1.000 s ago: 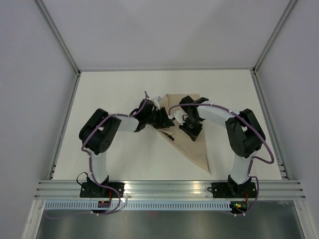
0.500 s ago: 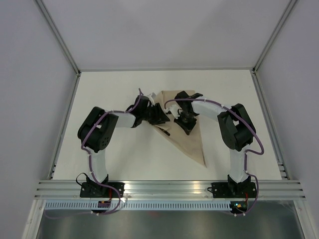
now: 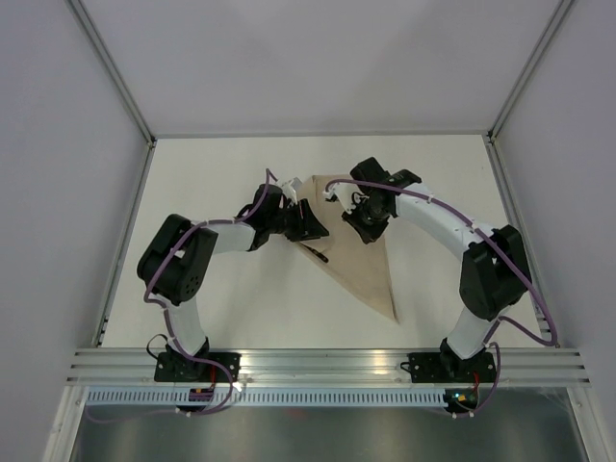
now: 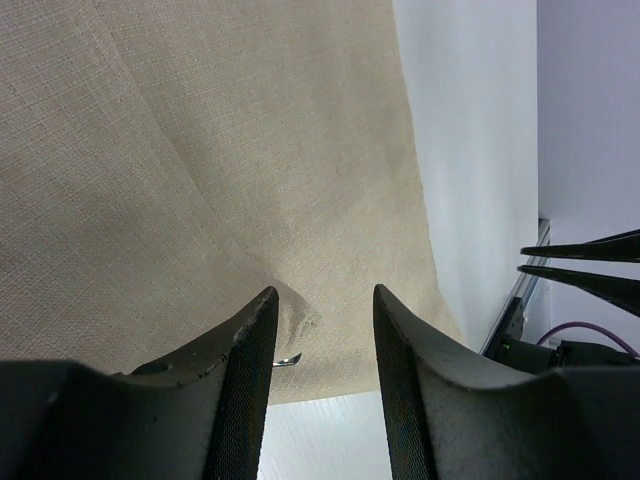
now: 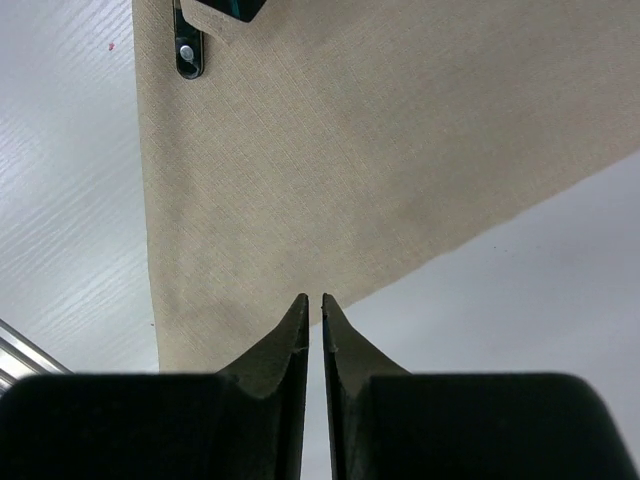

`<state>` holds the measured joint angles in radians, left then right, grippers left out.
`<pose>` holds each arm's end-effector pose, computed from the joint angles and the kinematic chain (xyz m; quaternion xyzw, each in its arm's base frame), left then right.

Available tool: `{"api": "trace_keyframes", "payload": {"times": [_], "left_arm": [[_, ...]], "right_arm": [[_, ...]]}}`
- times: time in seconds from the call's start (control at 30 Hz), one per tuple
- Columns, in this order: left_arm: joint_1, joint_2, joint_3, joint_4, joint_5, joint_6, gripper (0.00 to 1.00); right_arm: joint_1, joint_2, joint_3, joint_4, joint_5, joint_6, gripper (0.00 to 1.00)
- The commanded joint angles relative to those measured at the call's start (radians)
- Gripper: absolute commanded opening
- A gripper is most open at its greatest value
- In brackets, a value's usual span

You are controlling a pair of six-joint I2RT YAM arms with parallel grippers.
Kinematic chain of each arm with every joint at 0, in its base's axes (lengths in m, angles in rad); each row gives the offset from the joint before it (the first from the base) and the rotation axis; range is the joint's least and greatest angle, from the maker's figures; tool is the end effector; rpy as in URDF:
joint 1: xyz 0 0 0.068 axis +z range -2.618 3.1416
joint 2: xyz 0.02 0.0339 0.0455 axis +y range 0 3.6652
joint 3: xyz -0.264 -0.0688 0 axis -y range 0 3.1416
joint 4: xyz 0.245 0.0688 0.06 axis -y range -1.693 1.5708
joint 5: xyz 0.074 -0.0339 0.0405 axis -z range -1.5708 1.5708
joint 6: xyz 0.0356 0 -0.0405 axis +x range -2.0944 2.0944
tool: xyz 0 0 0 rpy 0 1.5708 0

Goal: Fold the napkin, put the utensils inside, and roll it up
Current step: Fold the napkin at the center of the board.

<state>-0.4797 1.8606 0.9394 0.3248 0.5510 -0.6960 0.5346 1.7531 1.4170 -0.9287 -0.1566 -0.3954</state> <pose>0.3265 -0.1909 0.1491 0.0348 0.8591 -0.4499 0.2416 0.2999 0.1840 0.2449 -0.4525 0.8753 0.0877 0.1462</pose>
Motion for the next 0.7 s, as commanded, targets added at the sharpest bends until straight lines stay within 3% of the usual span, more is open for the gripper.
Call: {"api": "trace_keyframes", "payload": {"times": [0.0, 0.67], "left_arm": [[0.001, -0.014, -0.016, 0.017, 0.035, 0.035, 0.49], [0.0, -0.011, -0.093, 0.0, 0.029, 0.049, 0.48]], "right_arm": [[-0.01, -0.024, -0.015, -0.027, 0.02, 0.0, 0.15], [-0.012, 0.066, -0.009, 0.037, 0.011, 0.029, 0.15]]}}
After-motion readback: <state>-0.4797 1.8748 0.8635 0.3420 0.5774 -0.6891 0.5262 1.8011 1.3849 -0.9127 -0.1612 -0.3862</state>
